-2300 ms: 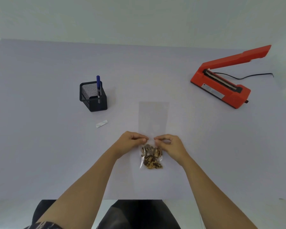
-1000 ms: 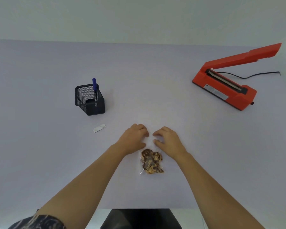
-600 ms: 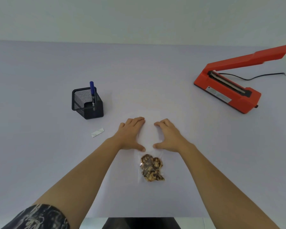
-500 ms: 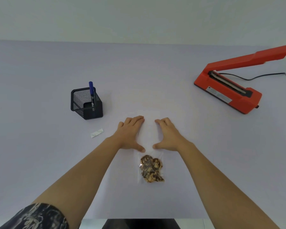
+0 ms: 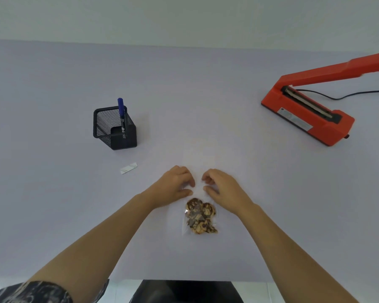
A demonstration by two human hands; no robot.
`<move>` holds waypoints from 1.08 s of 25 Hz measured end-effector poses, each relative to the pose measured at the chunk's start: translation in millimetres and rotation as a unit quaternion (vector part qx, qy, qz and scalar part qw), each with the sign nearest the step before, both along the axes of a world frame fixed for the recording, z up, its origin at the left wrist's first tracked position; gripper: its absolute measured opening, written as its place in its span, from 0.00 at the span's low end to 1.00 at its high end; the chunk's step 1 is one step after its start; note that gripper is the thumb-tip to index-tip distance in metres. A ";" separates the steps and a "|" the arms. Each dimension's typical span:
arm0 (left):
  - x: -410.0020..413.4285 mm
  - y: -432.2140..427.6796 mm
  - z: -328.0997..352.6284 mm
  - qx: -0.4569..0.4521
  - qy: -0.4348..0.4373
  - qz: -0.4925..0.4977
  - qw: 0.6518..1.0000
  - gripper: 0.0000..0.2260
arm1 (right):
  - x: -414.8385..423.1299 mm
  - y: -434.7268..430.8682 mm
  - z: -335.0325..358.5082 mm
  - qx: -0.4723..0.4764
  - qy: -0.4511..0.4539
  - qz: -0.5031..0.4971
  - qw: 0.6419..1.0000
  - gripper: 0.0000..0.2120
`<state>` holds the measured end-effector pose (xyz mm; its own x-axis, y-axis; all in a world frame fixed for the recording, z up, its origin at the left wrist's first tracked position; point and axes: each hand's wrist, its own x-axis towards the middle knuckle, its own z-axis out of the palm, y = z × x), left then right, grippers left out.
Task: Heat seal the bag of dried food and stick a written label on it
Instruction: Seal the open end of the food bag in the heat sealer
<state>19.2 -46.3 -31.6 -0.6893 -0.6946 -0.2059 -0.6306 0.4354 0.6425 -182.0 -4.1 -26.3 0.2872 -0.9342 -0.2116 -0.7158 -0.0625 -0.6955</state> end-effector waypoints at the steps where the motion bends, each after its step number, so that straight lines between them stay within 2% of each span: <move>1: 1.6 3.2 -2.1 -0.005 0.011 -0.003 1.000 0.09 | -1.4 3.5 -2.6 -0.007 -0.013 -0.010 1.000 0.08; 3: 4.1 7.1 -4.0 -0.022 0.017 0.003 1.000 0.08 | -5.3 8.0 -4.1 -0.010 -0.034 -0.023 0.999 0.07; 6: 5.4 8.7 -4.5 -0.034 0.021 0.008 0.999 0.08 | -12.1 11.7 -0.8 0.013 -0.056 -0.031 0.998 0.11; 11: 1.4 9.3 -0.5 -0.039 0.011 0.013 0.999 0.08 | -9.7 14.5 -1.3 0.020 -0.038 -0.038 0.998 0.18; 14: -2.5 11.7 3.8 -0.052 0.005 -0.002 0.999 0.05 | -7.2 13.0 0.1 0.014 -0.020 -0.031 0.999 0.13; 17: -6.7 15.1 7.8 -0.016 0.010 -0.006 1.000 0.07 | -5.7 14.1 0.6 0.014 -0.005 -0.024 1.000 0.04; 22: -10.1 14.1 14.3 0.054 0.006 0.054 0.997 0.06 | -4.2 13.3 -0.4 0.028 -0.016 -0.040 0.999 0.04; 27: -14.5 15.8 13.1 0.040 -0.013 0.059 0.997 0.06 | -2.0 9.8 1.6 0.025 -0.007 -0.033 0.999 0.04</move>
